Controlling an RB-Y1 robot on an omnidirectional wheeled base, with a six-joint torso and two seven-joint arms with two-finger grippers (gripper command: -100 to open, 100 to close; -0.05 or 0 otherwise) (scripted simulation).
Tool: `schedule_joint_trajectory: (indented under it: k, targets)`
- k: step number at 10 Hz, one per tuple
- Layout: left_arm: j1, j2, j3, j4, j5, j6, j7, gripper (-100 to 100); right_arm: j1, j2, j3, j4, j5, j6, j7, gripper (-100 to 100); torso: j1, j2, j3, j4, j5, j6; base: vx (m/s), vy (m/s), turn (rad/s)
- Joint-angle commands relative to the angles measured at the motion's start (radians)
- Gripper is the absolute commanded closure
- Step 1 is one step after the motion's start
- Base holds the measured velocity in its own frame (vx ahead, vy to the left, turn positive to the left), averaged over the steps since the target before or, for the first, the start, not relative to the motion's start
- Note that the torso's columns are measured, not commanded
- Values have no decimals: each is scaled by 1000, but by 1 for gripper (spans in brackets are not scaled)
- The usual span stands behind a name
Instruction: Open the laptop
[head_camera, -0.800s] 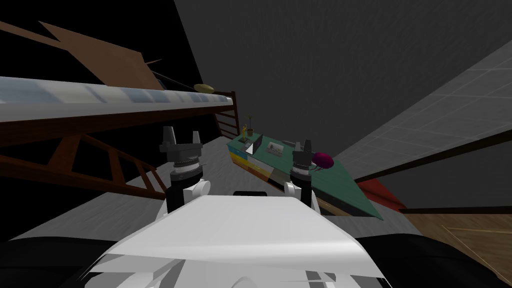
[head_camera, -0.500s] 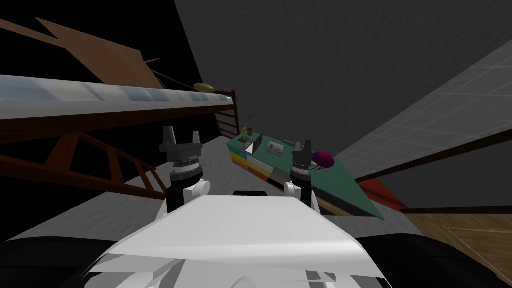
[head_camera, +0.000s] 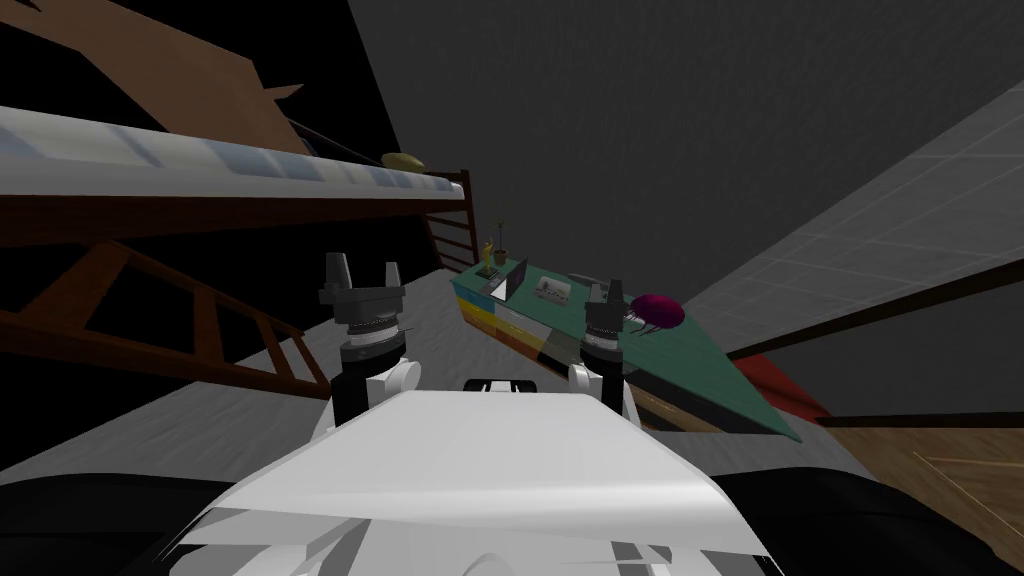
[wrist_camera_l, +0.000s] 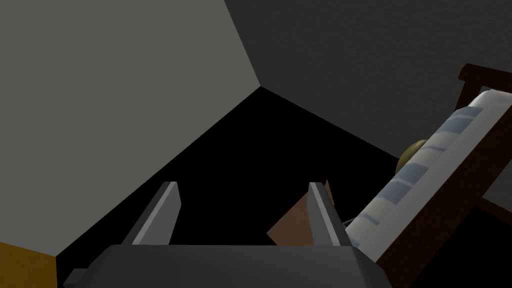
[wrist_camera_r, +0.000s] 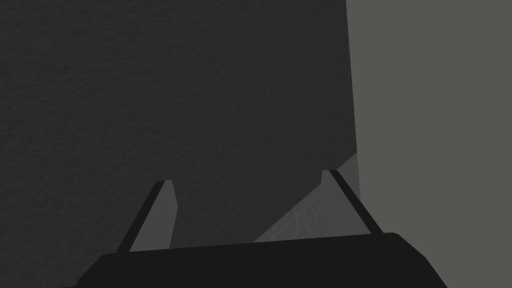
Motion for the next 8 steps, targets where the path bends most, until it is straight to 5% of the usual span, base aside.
schedule_joint_trajectory:
  k: [1, 2, 8]
  targets:
    - [0, 0, 0, 0, 0, 0, 0, 0, 0, 0, 0, 0, 0, 0, 0, 0, 0, 74, -148, 74, 0, 0, 0, 0, 0]
    - [0, 0, 0, 0, 0, 0, 0, 0, -7, -39, -4, 11, 16, 10, 13, -100, 0, 148, -295, 148, 0, 0, 6, 20, 46]
    - [0, 0, 0, 0, 0, 0, 0, 0, -47, -148, -31, 82, 118, 75, 94, -100, 0, 194, -389, 194, 0, 0, 9, 59, 59]
